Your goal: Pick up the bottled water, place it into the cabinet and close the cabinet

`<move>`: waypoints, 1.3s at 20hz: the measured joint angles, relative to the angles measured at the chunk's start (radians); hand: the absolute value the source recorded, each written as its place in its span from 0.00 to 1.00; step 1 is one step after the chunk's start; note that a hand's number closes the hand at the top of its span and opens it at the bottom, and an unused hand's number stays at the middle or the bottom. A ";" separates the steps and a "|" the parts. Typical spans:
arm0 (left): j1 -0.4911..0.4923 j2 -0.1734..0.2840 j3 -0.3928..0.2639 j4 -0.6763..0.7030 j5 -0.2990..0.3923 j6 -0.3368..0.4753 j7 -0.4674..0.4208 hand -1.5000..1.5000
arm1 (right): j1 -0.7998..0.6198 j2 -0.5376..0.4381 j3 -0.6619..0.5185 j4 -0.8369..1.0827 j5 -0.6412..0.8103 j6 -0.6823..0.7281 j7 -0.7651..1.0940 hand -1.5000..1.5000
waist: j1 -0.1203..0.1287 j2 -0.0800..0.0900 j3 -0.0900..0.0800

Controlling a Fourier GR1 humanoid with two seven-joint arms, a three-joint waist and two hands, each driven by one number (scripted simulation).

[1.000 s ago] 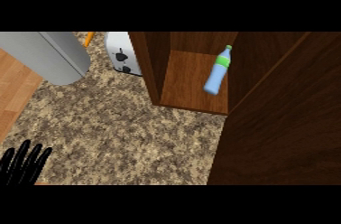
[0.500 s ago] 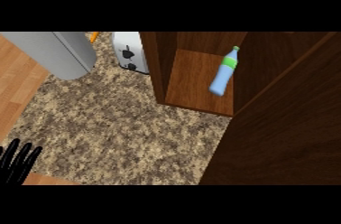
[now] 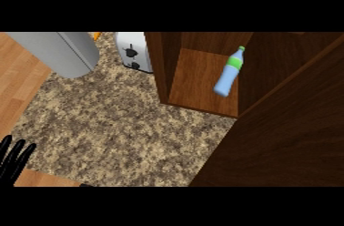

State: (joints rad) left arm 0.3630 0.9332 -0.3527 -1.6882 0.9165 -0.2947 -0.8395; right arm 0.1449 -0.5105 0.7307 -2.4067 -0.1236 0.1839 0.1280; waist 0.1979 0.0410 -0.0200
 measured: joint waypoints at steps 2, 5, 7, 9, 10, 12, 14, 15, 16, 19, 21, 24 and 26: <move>-0.001 0.007 0.010 0.000 0.007 -0.005 0.003 0.00 | -0.024 0.029 0.000 0.020 -0.043 0.007 0.028 1.00 | 0.004 0.003 0.001; -0.001 0.009 0.019 0.001 0.014 -0.009 0.006 0.00 | -0.057 0.075 -0.007 0.060 -0.112 0.017 0.064 1.00 | 0.004 0.004 0.003; -0.001 0.014 0.028 0.003 0.023 -0.012 0.009 0.00 | -0.082 0.106 -0.019 0.095 -0.169 0.030 0.081 1.00 | 0.001 0.004 0.004; -0.003 0.019 0.038 0.003 0.029 -0.016 0.012 0.00 | -0.116 0.130 -0.044 0.141 -0.228 0.047 0.100 1.00 | 0.003 0.006 0.006; -0.004 0.018 0.040 0.004 0.034 -0.017 0.015 0.00 | -0.137 0.141 -0.064 0.170 -0.261 0.057 0.111 1.00 | 0.000 0.007 0.007; -0.001 0.021 0.046 0.014 0.041 -0.024 0.018 0.00 | -0.184 0.169 -0.113 0.237 -0.315 0.062 0.127 1.00 | -0.006 0.005 0.009; 0.004 0.027 0.056 0.015 0.054 -0.028 0.024 0.00 | -0.247 0.200 -0.182 0.319 -0.348 0.051 0.143 1.00 | -0.014 0.000 0.011; 0.008 0.030 0.063 0.014 0.059 -0.030 0.024 0.00 | -0.285 0.229 -0.206 0.363 -0.347 0.021 0.154 1.00 | -0.015 -0.002 0.012; 0.011 0.028 0.063 0.018 0.060 -0.032 0.025 0.00 | -0.325 0.256 -0.230 0.409 -0.342 -0.009 0.163 1.00 | -0.019 -0.004 0.012; 0.022 0.034 0.077 0.033 0.071 -0.044 0.030 0.00 | -0.450 0.330 -0.295 0.554 -0.313 -0.090 0.182 1.00 | -0.035 -0.010 0.013; 0.032 0.029 0.079 0.043 0.073 -0.053 0.030 0.00 | -0.540 0.365 -0.344 0.658 -0.295 -0.130 0.185 1.00 | -0.046 -0.013 0.014; 0.043 0.031 0.089 0.050 0.079 -0.067 0.036 0.00 | -0.677 0.410 -0.403 0.829 -0.265 -0.173 0.177 1.00 | -0.064 -0.016 0.017; 0.053 0.034 0.103 0.051 0.086 -0.074 0.038 0.00 | -0.734 0.426 -0.422 0.912 -0.253 -0.183 0.171 1.00 | -0.077 -0.025 0.021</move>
State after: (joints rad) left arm 0.4156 0.9672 -0.2500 -1.6368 1.0028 -0.3690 -0.8015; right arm -0.5890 -0.0843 0.3083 -1.4947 -0.3762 0.0005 0.2987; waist 0.1209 0.0161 0.0013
